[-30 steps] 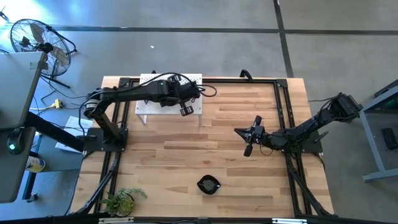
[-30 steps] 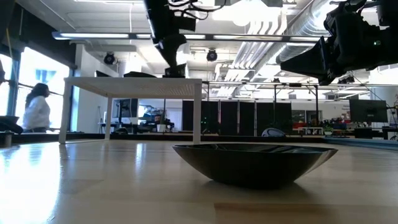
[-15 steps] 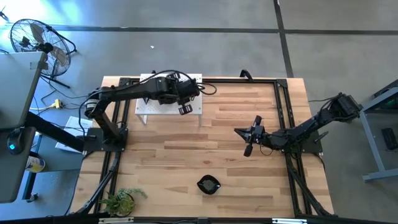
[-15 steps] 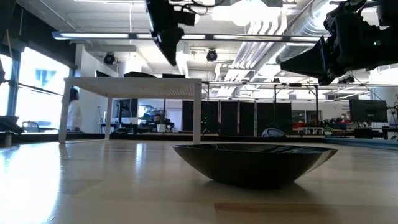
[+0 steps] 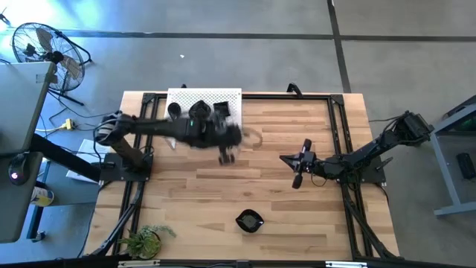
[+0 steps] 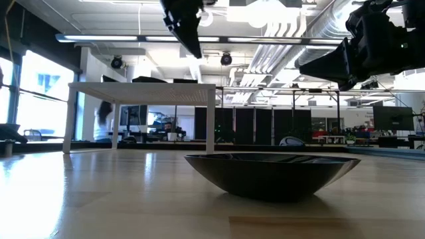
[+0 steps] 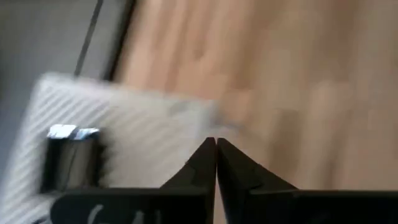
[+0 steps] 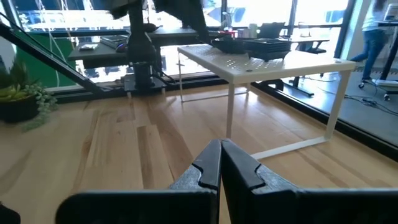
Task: Pick & Place Mini shaped plates
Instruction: Stack the leaf-shaped plate on top of the leaf-shaped plate on the shelf
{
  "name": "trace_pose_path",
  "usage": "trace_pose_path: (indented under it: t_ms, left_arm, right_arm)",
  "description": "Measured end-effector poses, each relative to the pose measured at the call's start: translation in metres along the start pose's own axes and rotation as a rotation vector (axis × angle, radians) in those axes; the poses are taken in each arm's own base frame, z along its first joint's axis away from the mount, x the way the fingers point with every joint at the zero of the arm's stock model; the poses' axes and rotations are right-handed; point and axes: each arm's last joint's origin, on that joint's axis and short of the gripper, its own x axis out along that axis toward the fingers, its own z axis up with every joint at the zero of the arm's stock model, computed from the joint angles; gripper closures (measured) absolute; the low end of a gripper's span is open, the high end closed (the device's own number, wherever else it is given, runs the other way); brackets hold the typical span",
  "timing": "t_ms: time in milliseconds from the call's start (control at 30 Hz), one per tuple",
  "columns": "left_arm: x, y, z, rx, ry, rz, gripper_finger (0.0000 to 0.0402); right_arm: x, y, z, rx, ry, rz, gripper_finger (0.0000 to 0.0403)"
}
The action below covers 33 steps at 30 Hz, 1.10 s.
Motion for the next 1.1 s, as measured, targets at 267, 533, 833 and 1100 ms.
trace_pose_path:
  t_ms: [267, 533, 833, 1100]
  left_arm:
    - [-0.004, -0.087, -0.041, 0.024, -0.369, -0.253, 0.0395]
    - [-0.001, -0.113, -0.102, -0.047, -0.657, -0.424, 0.04]
    - [0.006, -0.094, -0.164, -0.09, -0.855, -0.525, 0.0401]
    - [0.0, -0.075, -0.194, -0.063, -0.907, -0.477, 0.0401]
  right_arm:
    - [0.0, 0.004, 0.0, 0.011, 0.016, 0.057, 0.0403]
    - [0.021, 0.028, 0.024, -0.028, 0.092, 0.052, 0.0403]
    - [0.05, 0.058, 0.059, 0.064, 0.356, 0.052, 0.0403]
    - [0.078, 0.09, 0.059, 0.213, 0.572, 0.165, 0.0382]
